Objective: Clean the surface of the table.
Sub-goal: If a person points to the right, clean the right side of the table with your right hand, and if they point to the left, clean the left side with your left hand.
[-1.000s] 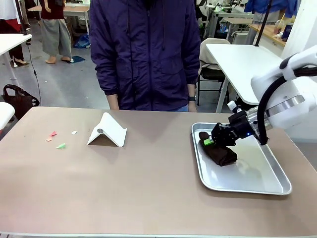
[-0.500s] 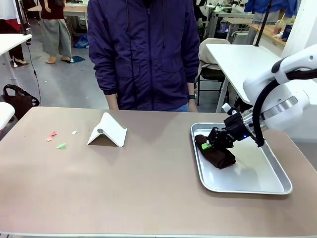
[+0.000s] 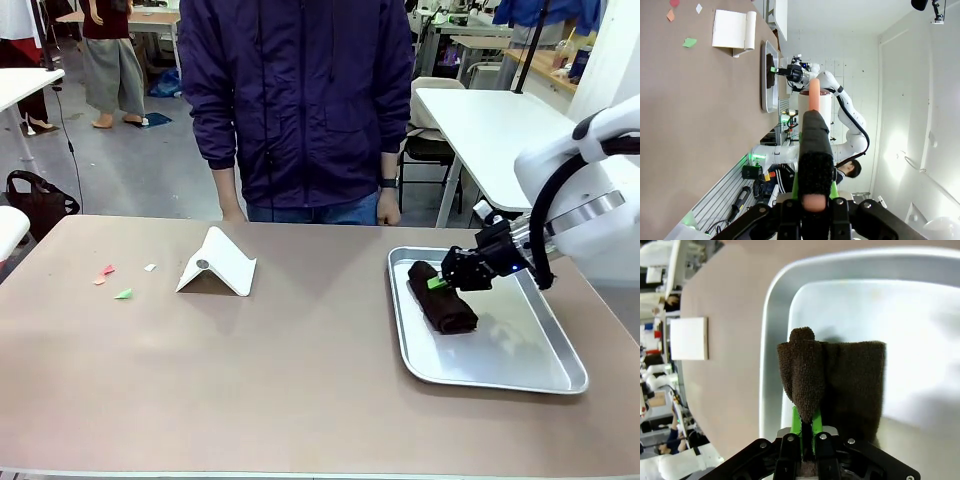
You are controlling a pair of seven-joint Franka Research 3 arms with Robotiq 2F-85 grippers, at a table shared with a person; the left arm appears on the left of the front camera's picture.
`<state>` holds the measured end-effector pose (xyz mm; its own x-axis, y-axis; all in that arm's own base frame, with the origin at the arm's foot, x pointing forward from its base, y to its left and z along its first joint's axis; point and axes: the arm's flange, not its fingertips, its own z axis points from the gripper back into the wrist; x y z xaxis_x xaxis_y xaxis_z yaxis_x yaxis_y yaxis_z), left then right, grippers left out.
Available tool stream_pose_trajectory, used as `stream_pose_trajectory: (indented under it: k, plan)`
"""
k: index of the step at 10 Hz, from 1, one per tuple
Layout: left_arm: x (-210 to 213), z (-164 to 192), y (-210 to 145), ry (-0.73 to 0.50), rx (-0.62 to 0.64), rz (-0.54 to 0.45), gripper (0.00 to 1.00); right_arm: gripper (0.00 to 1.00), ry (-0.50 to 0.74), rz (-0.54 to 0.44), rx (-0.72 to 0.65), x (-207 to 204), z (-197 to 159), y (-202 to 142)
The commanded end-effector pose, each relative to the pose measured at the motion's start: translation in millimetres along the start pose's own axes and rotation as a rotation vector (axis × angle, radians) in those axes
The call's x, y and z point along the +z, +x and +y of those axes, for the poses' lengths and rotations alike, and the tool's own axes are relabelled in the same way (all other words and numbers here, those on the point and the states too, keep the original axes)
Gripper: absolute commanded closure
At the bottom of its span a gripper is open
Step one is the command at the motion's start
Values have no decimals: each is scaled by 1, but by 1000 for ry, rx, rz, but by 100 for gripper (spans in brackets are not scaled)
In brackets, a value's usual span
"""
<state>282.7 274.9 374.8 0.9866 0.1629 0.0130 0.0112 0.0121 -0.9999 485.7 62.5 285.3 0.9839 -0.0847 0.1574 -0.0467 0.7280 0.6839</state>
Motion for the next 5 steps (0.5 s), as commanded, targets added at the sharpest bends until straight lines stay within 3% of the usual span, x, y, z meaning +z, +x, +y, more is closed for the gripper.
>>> stream_pose_trajectory:
  k: [1, 5]
  plan:
    - [-1, -3, -3, -15, -20, 2, 98, 91, -24, -83, -51, 10, -10, 6]
    - [-1, -3, -3, -15, -20, 2, 98, 91, -136, -165, -104, 20, -30, 14]
